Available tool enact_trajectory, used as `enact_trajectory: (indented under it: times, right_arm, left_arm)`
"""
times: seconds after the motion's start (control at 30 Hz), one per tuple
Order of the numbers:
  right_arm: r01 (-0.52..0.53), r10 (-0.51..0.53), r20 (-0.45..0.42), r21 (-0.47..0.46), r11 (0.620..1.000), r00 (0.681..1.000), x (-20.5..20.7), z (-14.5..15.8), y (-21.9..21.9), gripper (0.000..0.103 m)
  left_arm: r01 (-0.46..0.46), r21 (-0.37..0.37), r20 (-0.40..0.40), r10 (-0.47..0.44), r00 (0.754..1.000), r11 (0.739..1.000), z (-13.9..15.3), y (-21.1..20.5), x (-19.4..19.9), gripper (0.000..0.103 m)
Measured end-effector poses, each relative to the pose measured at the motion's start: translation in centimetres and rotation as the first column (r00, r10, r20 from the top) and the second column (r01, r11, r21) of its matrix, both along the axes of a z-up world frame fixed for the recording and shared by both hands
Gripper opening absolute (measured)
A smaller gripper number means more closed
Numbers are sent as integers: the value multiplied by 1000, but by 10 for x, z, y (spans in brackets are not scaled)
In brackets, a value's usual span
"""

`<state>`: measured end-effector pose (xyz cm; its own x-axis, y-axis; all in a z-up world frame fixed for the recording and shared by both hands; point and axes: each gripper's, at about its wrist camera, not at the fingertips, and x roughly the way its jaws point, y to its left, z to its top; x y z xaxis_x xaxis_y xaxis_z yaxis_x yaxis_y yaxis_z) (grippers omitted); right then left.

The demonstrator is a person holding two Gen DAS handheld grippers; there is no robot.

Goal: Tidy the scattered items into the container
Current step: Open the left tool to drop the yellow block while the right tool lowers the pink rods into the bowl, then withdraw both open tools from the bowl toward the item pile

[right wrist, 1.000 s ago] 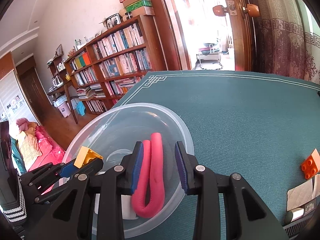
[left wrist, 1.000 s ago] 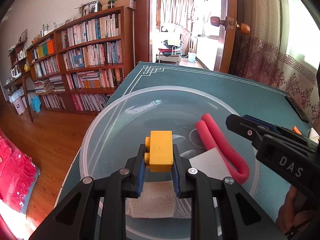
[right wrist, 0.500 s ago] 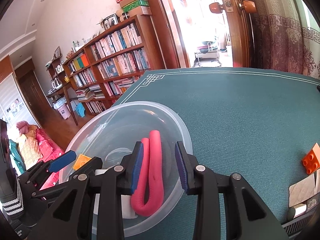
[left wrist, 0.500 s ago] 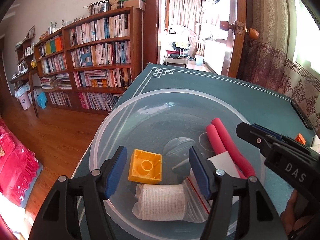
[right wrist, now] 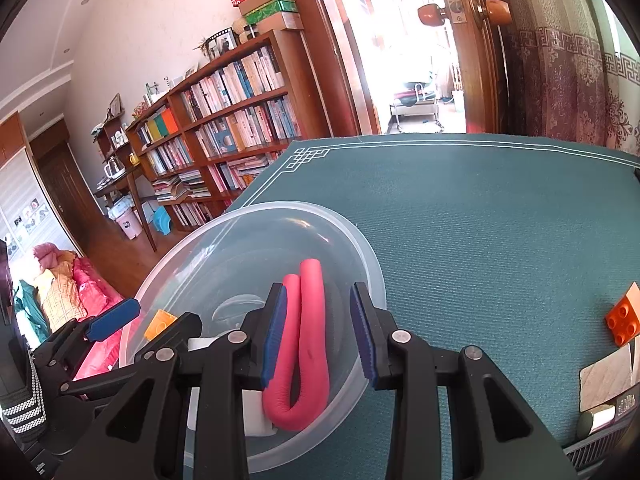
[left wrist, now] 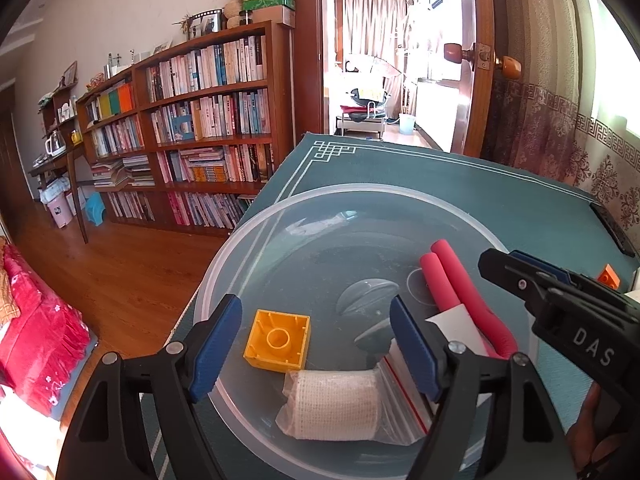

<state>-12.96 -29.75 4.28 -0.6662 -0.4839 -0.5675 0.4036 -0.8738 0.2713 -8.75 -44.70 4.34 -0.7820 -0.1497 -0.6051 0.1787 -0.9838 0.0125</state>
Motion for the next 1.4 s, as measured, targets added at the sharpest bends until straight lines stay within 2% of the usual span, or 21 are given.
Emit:
enact_trajectory:
  times: [0.1,0.33,0.67,0.8,1.07,1.4]
  right_arm:
    - [2,-2,0,-3,1000,1000,1,0,0,36]
    - [7,-8,-28,-6,1000,1000,7,5,-2,48]
    - [39,-39,-38,-9,999,999,9,8,3,49]
    - [55,-56,-42,-11,998,998,11,10,6,63]
    - [61,-59,-64,35,997,996,24,13,12,63]
    - [130,-124,-79,78,988,989,40,8,43,63]
  left_arm:
    - [-3,-4,-1,3,1000,1000,0,0,1,81]
    - [-3,-15,-11,3,1000,1000,2,3,3,82]
    - [-4,-24,-26,4,1000,1000,7,2,5,84]
    - [-5,-32,-32,4,999,999,9,5,6,85]
    - [-4,-43,-41,2,999,999,11,8,8,87]
    - [-3,-42,-45,1,999,999,11,11,10,87]
